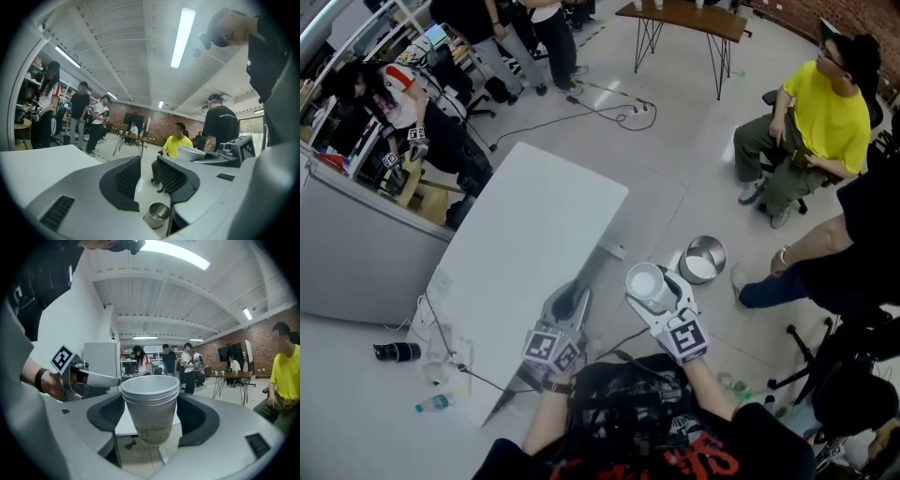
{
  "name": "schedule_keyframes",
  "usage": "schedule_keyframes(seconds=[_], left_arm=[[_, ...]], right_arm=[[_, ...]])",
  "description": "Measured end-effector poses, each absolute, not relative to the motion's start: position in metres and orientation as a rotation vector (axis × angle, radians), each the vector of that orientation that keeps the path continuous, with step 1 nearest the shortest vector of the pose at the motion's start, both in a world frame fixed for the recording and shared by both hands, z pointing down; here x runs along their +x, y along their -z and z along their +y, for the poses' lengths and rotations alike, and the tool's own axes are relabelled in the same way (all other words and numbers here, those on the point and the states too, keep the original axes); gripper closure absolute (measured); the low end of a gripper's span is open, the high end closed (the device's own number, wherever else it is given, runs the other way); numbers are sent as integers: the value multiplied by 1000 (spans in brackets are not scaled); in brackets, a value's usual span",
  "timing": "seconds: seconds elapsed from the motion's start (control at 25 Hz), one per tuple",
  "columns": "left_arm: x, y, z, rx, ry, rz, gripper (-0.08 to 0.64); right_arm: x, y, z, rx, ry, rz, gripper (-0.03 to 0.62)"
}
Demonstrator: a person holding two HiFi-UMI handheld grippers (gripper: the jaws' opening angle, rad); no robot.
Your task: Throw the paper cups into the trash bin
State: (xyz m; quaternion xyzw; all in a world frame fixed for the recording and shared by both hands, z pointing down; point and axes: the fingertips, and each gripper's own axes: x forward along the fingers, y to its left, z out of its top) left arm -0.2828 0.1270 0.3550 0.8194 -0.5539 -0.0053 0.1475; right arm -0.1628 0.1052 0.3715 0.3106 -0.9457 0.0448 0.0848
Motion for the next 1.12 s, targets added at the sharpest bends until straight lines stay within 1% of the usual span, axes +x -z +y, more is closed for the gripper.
schedule_keyframes(seconds=[0.16, 0.28, 0.44, 0.56, 0.64, 0.68, 0.8, 0.92, 0.96, 1.04, 1.12], left_arm=[[-199, -360, 91, 2342, -16, -1565, 446], [-128, -374, 60, 2374, -70, -1501, 446], [-52, -409, 19, 2380, -211, -1383, 446], [-19, -459, -9, 2348, -304, -1303, 451], [-14, -506, -27, 2296, -380, -1276, 466], [-12, -531, -32, 2265, -423, -1256, 489], [6, -609, -45, 2179, -526, -1173, 489], [22, -701, -60, 2075, -598, -1090, 476], [24, -734, -64, 2025, -613, -1073, 476], [21, -800, -68, 1899, -633, -1057, 445], [19, -855, -71, 1784, -631, -1044, 443]], right_arm=[[-91, -373, 84, 873, -146, -2832, 235], [-26, -390, 59, 921, -195, -2805, 235], [54, -431, 23, 1071, -381, -2732, 235], [95, -480, -4, 1166, -520, -2644, 236], [107, -530, -24, 1191, -583, -2580, 236], [112, -559, -31, 1196, -622, -2543, 236], [131, -661, -48, 1213, -748, -2423, 236], [146, -778, -72, 1235, -876, -2292, 236], [149, -819, -79, 1231, -923, -2245, 236], [150, -901, -86, 1208, -1033, -2154, 238], [147, -978, -94, 1177, -1134, -2071, 238]])
